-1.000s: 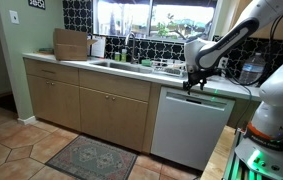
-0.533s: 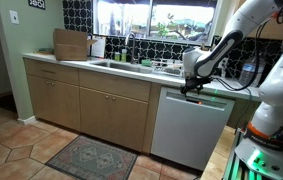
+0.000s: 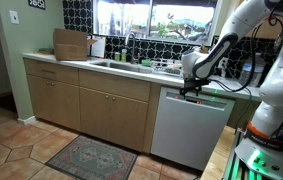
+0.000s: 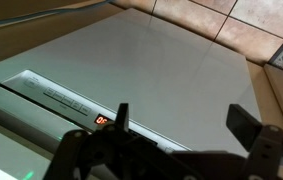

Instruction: Press a button on the dishwasher

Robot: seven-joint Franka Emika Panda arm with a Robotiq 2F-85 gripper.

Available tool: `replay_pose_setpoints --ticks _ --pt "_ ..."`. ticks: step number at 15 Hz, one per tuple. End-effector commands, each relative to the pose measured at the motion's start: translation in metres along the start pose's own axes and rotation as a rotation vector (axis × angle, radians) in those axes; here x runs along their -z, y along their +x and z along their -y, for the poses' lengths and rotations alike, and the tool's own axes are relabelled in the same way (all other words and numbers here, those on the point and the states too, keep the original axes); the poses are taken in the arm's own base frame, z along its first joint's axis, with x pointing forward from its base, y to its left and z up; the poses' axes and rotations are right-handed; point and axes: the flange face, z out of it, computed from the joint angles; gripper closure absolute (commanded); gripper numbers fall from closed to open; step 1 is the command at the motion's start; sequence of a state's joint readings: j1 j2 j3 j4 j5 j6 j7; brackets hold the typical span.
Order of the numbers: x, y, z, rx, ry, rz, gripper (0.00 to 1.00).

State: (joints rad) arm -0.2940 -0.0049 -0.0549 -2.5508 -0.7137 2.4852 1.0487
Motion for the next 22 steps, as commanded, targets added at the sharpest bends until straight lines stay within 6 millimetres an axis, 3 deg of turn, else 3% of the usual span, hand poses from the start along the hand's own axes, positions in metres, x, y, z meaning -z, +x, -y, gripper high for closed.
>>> replay_pose_setpoints --ticks 1,3,4,6,10,15,22 --pt "-0.009 0.014 0.006 -0.033 0.025 -0.040 0.00" --pt "-0.017 0.022 0.011 -0.055 0.048 -0.058 0.04" --pt "-0.021 0.026 0.013 -0.064 0.059 -0.072 0.27" --pt "-0.028 0.035 0.018 -0.099 0.061 -0.118 0.29" --pt "-0.040 0.043 0.028 -0.160 0.035 -0.193 0.62" --pt "-0.052 0.041 0.045 -0.211 -0.004 -0.279 0.99" --pt "-0.081 0.052 0.047 -0.284 -0.053 -0.327 1.00"
